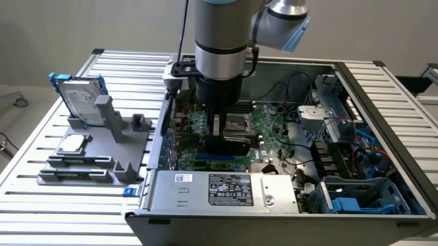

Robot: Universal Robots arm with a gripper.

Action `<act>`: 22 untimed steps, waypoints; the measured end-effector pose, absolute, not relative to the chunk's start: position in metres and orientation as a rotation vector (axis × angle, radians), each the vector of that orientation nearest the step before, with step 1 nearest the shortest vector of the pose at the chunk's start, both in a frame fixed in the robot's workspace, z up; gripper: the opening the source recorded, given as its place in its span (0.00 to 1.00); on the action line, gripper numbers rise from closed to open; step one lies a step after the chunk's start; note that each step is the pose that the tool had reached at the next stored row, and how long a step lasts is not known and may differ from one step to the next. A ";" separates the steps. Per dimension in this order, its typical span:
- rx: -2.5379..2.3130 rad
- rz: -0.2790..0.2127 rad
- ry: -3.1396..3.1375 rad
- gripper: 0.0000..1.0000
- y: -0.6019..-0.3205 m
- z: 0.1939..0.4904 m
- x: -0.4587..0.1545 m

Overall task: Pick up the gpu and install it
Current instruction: 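Insert the gpu into the slot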

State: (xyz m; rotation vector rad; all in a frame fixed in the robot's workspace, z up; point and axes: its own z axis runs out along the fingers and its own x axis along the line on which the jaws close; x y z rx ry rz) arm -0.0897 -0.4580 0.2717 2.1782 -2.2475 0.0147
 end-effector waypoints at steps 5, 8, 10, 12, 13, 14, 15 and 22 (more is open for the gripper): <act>2.177 0.009 -2.243 0.27 -0.459 0.271 -0.089; 2.181 0.004 -2.242 0.27 -0.459 0.270 -0.089; 2.183 0.000 -2.240 0.27 -0.459 0.269 -0.089; 2.185 -0.005 -2.237 0.27 -0.459 0.268 -0.089; 2.187 -0.008 -2.235 0.27 -0.459 0.267 -0.089; 2.189 -0.010 -2.234 0.27 -0.459 0.266 -0.089; 2.190 -0.012 -2.232 0.27 -0.459 0.266 -0.089; 2.206 -0.031 -2.213 0.27 -0.459 0.262 -0.088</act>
